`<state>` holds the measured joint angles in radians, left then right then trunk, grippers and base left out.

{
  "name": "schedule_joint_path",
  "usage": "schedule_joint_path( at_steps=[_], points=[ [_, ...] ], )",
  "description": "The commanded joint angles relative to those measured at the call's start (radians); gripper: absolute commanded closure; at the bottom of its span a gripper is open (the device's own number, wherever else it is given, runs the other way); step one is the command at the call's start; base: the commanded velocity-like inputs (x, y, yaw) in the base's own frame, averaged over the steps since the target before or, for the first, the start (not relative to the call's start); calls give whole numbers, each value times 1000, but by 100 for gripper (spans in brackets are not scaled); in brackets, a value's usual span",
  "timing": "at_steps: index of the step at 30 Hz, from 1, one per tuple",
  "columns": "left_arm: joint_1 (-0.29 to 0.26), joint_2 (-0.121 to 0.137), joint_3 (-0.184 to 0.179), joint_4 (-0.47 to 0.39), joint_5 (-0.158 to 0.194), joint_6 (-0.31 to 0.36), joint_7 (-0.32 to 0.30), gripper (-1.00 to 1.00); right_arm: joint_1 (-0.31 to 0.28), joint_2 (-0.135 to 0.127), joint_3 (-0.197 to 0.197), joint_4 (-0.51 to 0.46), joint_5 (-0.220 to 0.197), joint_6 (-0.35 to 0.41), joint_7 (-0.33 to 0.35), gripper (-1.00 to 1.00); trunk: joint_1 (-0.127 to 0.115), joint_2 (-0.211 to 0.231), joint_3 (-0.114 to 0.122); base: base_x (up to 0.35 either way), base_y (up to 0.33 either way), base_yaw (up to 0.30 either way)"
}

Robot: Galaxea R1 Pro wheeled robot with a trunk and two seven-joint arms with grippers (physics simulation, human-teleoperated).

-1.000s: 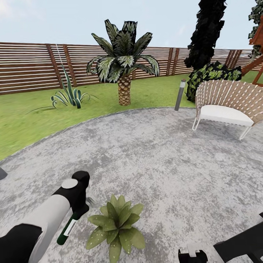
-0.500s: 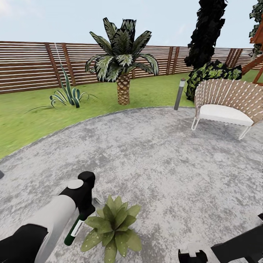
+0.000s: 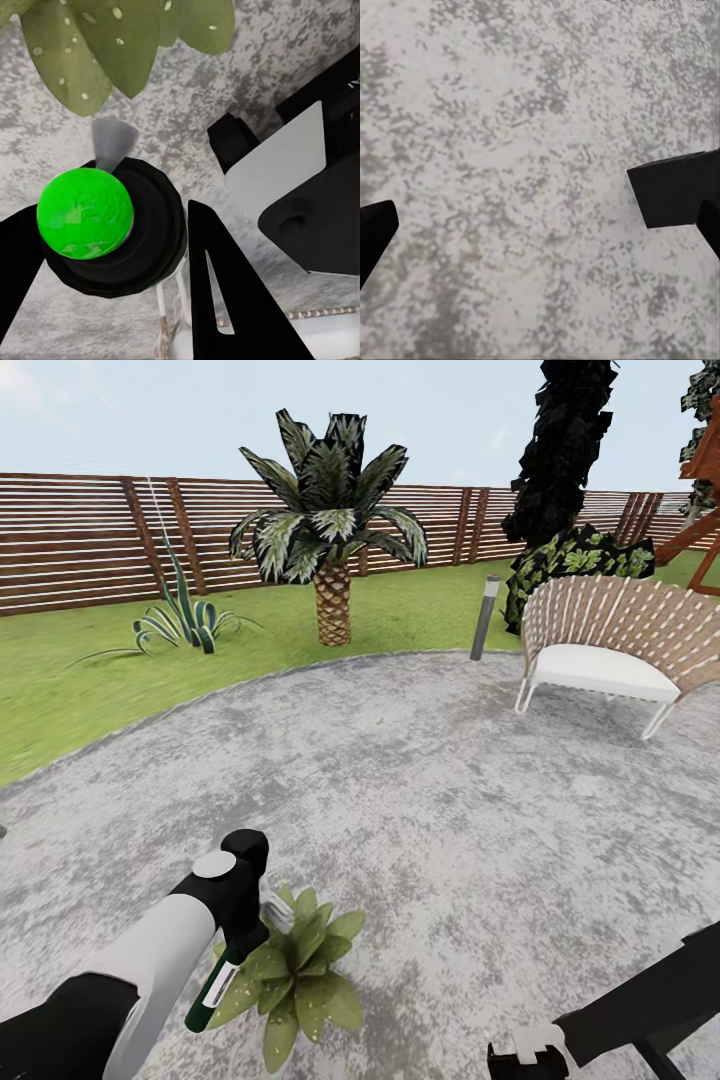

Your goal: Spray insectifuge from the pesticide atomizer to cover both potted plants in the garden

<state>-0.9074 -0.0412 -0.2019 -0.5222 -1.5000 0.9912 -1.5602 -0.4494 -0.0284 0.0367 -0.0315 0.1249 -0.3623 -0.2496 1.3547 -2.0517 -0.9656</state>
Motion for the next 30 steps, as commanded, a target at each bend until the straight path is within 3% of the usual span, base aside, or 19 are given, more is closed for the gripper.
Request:
schedule_joint_path(
  at_steps=[1,6,8,9,12,20,23,30],
  points=[
    [-1,0,-1,-1,-9,11,-11,100,-1,0,3,1,10,1,-8,-100,0,0,-1,103,-162,0],
    [0,-2,-1,-1,-9,11,-11,100,-1,1,3,1,9,1,-8,-100,0,0,-1,91,-172,0],
    [-2,-24,-5,-1,-9,11,-11,100,-1,1,3,-4,9,0,-7,-100,0,0,-1,3,-7,0],
    [-19,-71,-9,-16,-2,10,-11,100,-1,0,10,-3,32,-2,1,-100,0,0,-1,0,0,0],
    [-39,-75,-5,-22,3,11,-11,100,-1,-1,10,-2,64,-5,0,-100,0,0,-1,0,0,0],
    [-44,-75,16,-22,-10,28,-11,100,0,2,9,4,68,-23,0,-100,0,0,-1,0,0,0],
    [-45,-85,12,-23,-13,25,-11,100,2,3,9,4,68,-25,-3,-100,0,0,-1,0,0,0],
    [-35,-84,9,-34,-14,23,-11,100,6,4,8,4,68,-24,-3,-100,0,0,3,0,0,-143]
  ],
)
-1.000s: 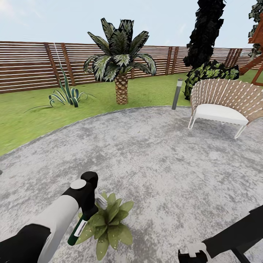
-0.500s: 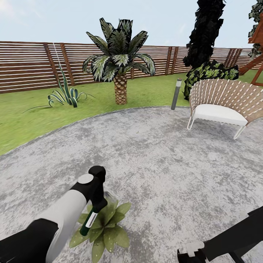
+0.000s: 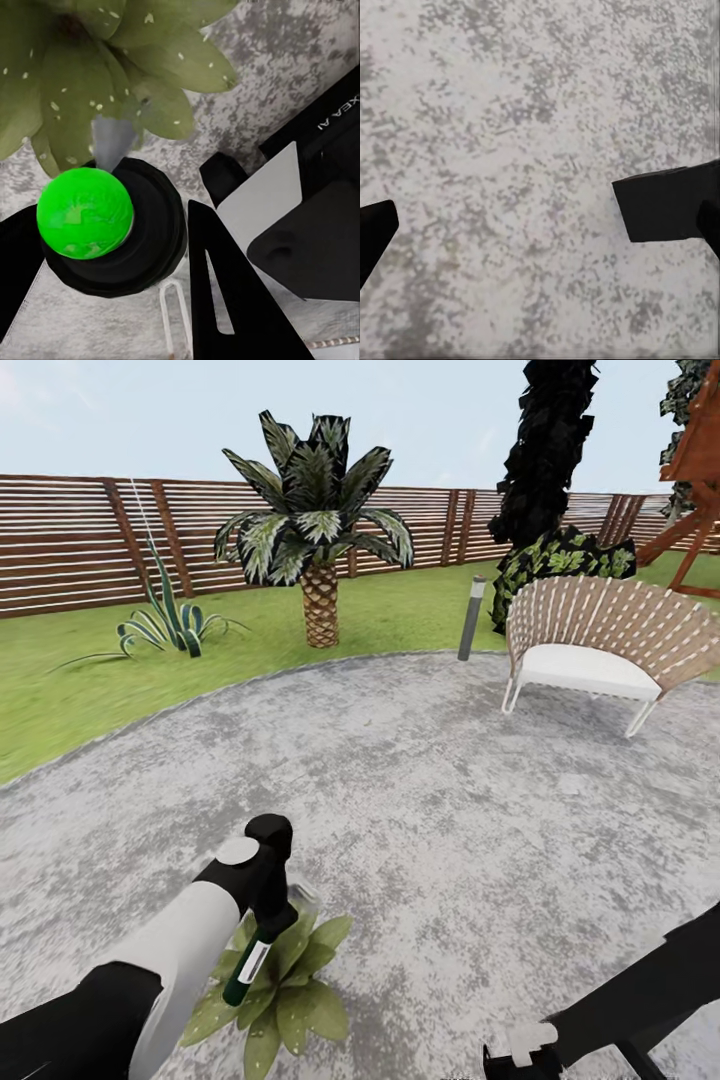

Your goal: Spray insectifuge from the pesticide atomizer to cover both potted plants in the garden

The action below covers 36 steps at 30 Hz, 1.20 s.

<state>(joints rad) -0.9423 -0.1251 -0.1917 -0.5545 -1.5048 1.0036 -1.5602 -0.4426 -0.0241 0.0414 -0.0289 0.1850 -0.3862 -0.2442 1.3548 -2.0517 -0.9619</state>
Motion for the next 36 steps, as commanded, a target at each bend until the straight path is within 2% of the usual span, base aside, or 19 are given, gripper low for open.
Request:
schedule_joint_path(
  at_steps=[1,6,11,16,18,20,27,36],
  points=[
    [1,1,-2,-3,-9,10,-11,100,-1,0,3,2,7,0,-8,-100,0,0,0,0,0,-254],
    [9,6,-4,-5,-10,4,-11,100,1,0,3,2,7,0,-9,-100,0,0,5,0,0,-261],
    [13,23,-1,-5,-16,2,-11,100,1,0,3,3,7,0,-9,-100,0,0,9,0,0,-263],
    [14,27,-3,-7,-23,6,-11,100,5,0,3,1,6,0,-10,-100,0,0,10,-52,0,-78],
    [60,30,-1,-8,-24,6,-11,100,5,0,3,1,5,0,-10,-100,0,0,10,-289,0,-3],
    [82,31,0,-9,-24,7,-11,100,5,0,3,1,5,0,-10,-100,0,0,10,-144,0,-1],
    [117,36,2,-9,-25,9,-11,100,5,0,3,1,5,0,-10,-100,0,0,10,-20,0,0],
    [156,62,7,-8,-24,9,-11,100,5,0,3,1,5,0,-10,-100,0,0,10,0,0,0]
  ],
)
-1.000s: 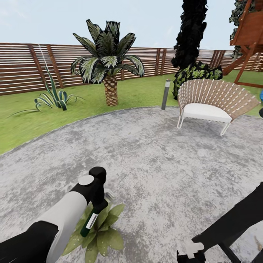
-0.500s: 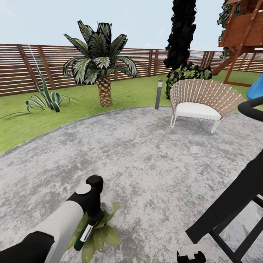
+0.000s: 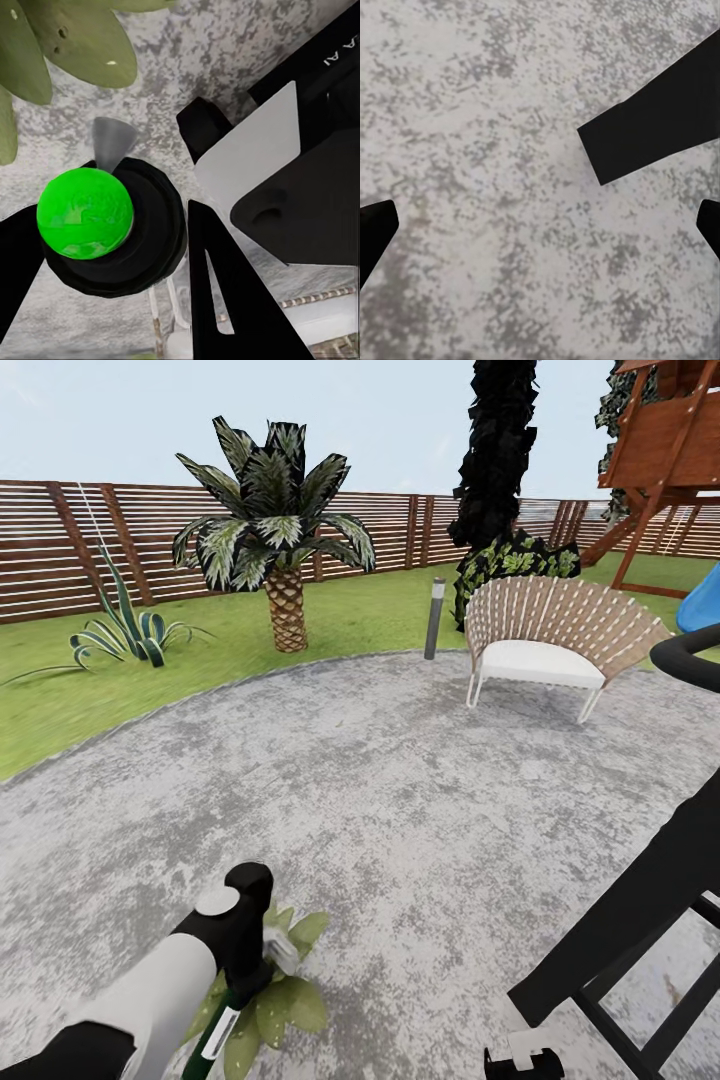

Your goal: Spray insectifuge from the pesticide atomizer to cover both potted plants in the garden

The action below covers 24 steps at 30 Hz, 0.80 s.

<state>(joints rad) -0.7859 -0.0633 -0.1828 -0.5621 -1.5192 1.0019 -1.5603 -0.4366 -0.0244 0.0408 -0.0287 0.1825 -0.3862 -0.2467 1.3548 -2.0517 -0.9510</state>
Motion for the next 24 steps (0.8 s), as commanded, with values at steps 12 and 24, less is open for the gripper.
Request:
schedule_joint_path(
  at_steps=[12,24],
  points=[
    [19,1,-4,0,-10,11,-11,100,-1,0,4,1,8,0,-6,-100,0,0,-1,-14,-18,0],
    [30,0,-2,-1,-10,12,-11,100,-1,1,4,1,8,0,-6,-100,0,0,-1,-72,-126,33]
  ],
)
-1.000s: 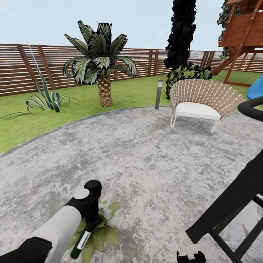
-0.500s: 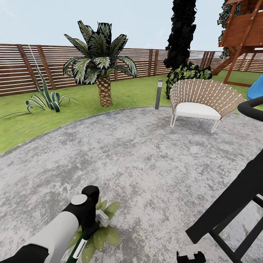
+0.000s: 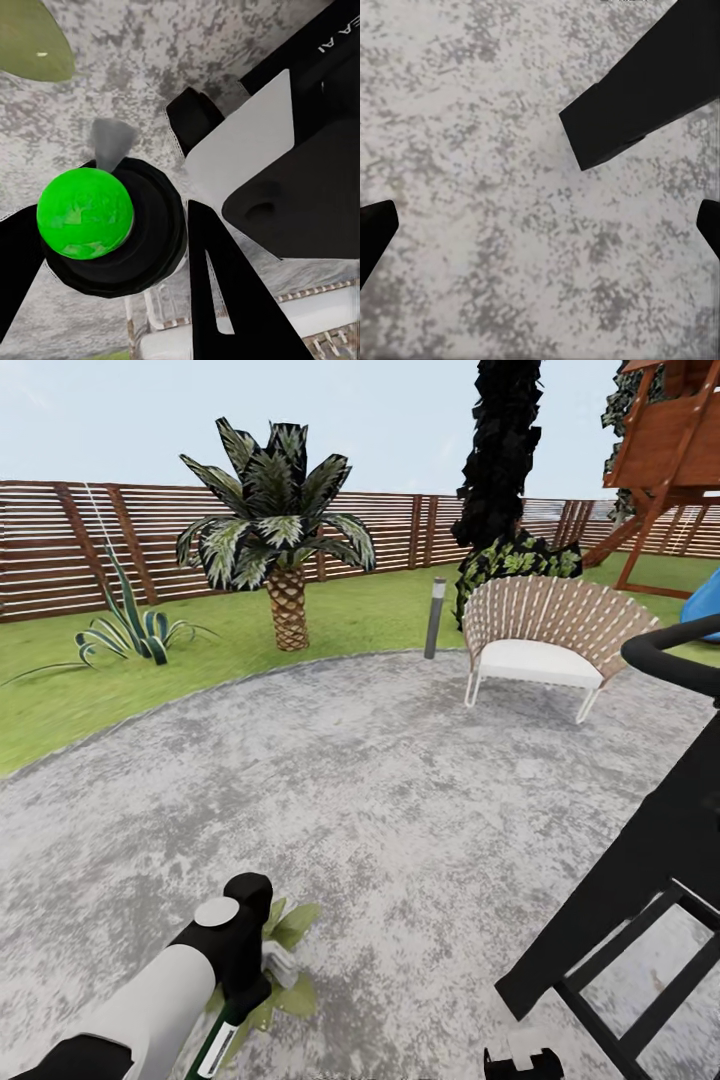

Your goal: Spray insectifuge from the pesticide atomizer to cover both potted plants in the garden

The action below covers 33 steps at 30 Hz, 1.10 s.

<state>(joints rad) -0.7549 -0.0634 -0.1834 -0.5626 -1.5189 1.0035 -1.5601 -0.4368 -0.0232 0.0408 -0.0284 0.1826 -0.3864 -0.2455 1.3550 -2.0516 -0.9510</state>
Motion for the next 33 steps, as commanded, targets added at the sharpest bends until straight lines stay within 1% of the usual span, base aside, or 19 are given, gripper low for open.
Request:
schedule_joint_path(
  at_steps=[1,3,8,10,12,13,14,15,16,17,20,22,25,28,33],
  points=[
    [0,0,-1,0,-10,10,-11,100,0,0,4,1,7,0,-8,-100,0,0,-1,-79,-135,223],
    [1,2,0,1,-9,10,-11,100,0,0,3,1,7,0,-8,-100,0,0,-1,-36,-57,161],
    [31,2,3,0,2,12,-11,100,0,-1,2,1,8,0,-8,-100,0,0,-1,-7,-11,31],
    [34,2,24,0,8,12,-11,100,0,-1,2,1,7,0,-8,-100,0,0,-1,-1,-1,4],
    [35,-2,94,-1,10,12,-11,100,0,-1,2,1,8,0,-8,-100,0,0,-1,0,0,1],
    [35,-6,150,-1,11,12,-11,100,0,-1,2,1,8,0,-8,-100,0,0,-1,0,0,0],
    [36,-8,187,0,12,12,6,100,0,-1,2,1,8,0,-8,-100,0,0,-1,0,0,0],
    [36,-9,237,5,16,12,53,100,0,-1,2,1,8,0,-8,-100,0,0,-1,0,0,0],
    [36,-10,263,9,23,11,82,100,0,-1,2,1,8,0,-8,-100,0,0,-1,0,0,0],
    [43,-10,290,13,37,9,113,100,0,-1,2,1,8,0,-8,-100,0,0,-1,0,0,0],
    [69,-11,310,6,59,4,141,100,0,-1,3,1,8,0,-8,-100,0,0,-1,0,0,0],
    [76,-11,314,2,63,3,147,100,0,-1,2,1,8,0,-8,-100,0,0,-1,0,0,0],
    [79,-15,314,0,65,3,152,100,0,-1,2,1,8,0,-8,-100,0,0,-1,-42,-23,0],
    [80,-20,314,0,65,3,174,100,0,-1,2,1,7,0,-8,-100,0,0,-1,-184,-127,0],
    [80,-20,318,0,65,3,245,100,0,-1,2,1,8,0,-8,-100,0,0,-1,-190,-134,0]
  ],
)
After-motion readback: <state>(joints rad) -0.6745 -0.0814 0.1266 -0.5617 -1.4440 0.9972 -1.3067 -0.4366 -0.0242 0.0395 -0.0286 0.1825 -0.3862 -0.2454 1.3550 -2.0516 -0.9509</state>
